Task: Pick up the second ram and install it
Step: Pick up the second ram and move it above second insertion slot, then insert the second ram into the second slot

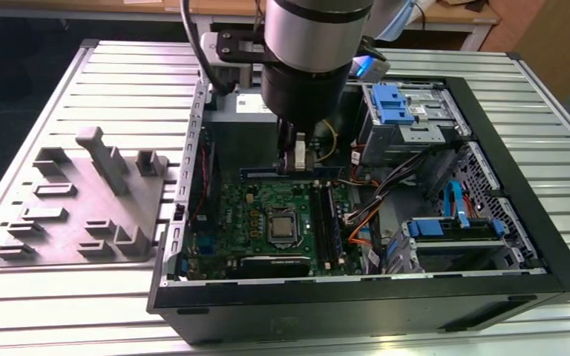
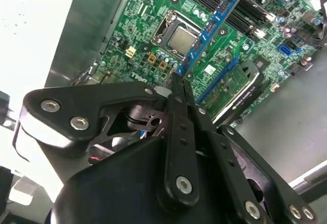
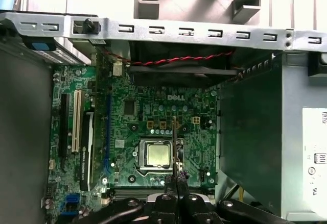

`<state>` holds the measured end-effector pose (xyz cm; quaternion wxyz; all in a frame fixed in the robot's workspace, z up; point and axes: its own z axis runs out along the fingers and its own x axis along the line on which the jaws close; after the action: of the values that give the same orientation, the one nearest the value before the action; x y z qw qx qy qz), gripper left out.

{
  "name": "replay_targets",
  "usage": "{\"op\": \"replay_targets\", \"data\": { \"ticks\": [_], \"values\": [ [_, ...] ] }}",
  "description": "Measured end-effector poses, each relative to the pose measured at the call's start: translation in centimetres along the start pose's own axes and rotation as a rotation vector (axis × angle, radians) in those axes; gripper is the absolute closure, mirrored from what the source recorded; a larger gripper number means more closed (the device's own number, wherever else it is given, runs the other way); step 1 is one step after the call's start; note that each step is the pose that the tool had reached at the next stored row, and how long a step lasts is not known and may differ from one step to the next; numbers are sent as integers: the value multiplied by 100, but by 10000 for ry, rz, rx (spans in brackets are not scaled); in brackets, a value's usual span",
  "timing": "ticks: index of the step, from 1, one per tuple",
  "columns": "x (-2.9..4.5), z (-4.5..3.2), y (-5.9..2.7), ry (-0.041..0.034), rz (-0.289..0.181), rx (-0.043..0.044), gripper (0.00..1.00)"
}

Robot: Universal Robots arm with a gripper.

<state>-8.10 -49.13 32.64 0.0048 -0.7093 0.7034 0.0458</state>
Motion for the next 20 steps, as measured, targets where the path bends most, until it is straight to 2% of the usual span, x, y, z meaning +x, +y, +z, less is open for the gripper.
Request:
{"op": "replay_targets", "data": {
  "ticks": [4, 20],
  "values": [
    [4, 54, -3, 0, 3, -41, 92],
    [4, 62, -4, -11, 89, -36, 92]
  ]
}}
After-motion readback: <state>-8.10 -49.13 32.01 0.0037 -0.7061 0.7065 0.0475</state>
